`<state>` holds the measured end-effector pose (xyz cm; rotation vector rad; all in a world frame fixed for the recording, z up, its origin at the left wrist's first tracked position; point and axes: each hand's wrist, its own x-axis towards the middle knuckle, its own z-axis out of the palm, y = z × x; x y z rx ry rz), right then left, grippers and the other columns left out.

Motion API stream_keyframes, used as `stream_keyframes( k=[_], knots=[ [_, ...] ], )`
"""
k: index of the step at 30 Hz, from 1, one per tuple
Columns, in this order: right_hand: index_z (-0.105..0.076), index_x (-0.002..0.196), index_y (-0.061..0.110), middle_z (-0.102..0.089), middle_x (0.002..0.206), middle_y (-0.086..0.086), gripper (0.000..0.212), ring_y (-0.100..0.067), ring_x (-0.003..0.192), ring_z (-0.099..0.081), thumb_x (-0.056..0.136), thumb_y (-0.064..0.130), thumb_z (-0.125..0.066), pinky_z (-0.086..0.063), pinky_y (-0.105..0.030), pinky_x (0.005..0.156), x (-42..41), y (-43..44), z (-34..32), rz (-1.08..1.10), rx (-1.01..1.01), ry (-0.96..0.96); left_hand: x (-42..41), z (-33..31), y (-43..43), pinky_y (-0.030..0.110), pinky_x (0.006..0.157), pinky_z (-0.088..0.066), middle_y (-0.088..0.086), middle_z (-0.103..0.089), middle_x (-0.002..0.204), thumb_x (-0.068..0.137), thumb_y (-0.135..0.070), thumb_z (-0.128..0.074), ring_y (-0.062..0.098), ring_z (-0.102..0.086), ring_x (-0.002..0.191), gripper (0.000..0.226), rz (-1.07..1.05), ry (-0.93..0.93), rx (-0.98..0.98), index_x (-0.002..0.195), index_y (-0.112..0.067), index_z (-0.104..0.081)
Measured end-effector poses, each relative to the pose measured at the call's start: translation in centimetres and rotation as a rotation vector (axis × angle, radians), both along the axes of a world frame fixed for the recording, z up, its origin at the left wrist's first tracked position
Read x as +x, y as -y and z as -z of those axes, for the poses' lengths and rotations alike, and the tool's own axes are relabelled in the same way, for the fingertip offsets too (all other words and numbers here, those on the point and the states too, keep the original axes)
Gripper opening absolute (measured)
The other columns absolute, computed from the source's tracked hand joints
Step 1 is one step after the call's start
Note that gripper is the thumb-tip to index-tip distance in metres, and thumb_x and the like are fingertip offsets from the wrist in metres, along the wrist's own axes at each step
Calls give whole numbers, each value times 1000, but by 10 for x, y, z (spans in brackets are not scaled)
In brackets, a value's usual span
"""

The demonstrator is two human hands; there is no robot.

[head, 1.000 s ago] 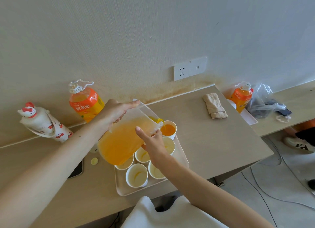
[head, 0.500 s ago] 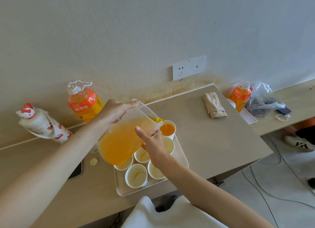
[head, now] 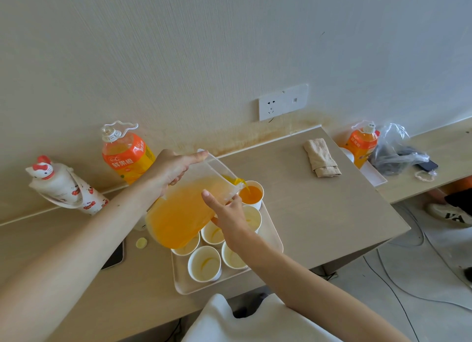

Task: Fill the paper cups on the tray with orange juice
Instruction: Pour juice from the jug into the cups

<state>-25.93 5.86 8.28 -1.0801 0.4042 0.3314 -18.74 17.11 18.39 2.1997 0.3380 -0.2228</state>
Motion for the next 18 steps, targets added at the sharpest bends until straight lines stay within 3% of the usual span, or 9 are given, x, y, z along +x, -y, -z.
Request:
stream_keyframes(
  k=[4,10,15,18],
  knots=[
    [-33,137,21,-58,120,3,100,-19,112,-58,54,51,-81,-49,-36,95,0,-1,0,-7,-3,16,0,0,-1,30,52,-29,-3,-32,39,76,-56,-71,15,-27,44,60,-2,6,4,49,-17,-35],
    [-34,137,21,-59,120,3,102,-19,113,-59,52,52,-81,-49,-40,100,1,-1,1,-3,-2,19,1,1,-2,31,53,-29,-4,-32,38,75,-56,-72,15,-27,44,60,-5,2,1,49,-17,-35],
    [-34,137,20,-59,121,2,92,-19,113,-59,64,45,-83,-49,-38,98,2,-1,2,1,6,18,2,0,0,31,53,-29,-3,-33,39,76,-56,-71,15,-27,45,59,-4,-1,5,50,-17,-36],
    [-34,137,20,-60,119,3,99,-18,111,-60,56,49,-82,-49,-40,99,2,-1,1,9,9,18,3,-1,0,30,52,-27,-4,-31,39,76,-54,-72,15,-26,44,59,0,-4,-6,50,-17,-34]
  ],
)
